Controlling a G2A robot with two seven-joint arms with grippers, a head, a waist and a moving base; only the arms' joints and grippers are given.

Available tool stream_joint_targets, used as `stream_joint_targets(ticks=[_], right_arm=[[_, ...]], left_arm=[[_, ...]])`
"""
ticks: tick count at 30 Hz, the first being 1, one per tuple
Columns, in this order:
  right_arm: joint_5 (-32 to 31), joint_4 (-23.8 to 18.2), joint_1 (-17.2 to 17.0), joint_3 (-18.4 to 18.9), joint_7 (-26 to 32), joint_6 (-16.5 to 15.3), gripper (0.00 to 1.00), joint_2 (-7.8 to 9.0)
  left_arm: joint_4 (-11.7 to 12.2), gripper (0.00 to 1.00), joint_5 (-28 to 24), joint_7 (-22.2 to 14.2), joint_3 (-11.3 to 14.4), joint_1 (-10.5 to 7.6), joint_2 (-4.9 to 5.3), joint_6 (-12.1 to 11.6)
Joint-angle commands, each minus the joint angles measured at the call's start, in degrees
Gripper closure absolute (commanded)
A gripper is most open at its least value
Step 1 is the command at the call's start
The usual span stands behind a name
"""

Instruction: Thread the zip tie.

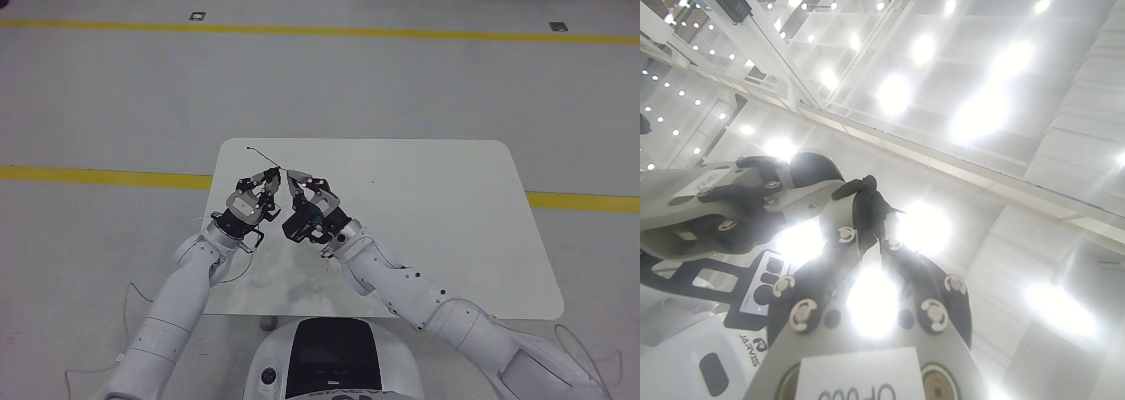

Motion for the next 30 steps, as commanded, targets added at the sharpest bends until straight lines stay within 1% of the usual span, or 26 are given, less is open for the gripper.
stream_joint_targets(ticks=[1,15,30], right_arm=[[0.0,-0.1,-0.1,0.1,0.0,0.0,1.0,0.17],[0.0,-0.8,-0.7,0.9,0.4,0.0,1.0,1.33],[0.0,-0.9,-1.2,1.9,0.7,0.0,1.0,2.14]], left_arm=[[0.0,1.0,0.0,0.0,0.0,0.0,0.0,0.0],[0.0,1.0,0.0,0.0,0.0,0.0,0.0,0.0],[0.0,1.0,0.0,0.0,0.0,0.0,0.0,0.0]])
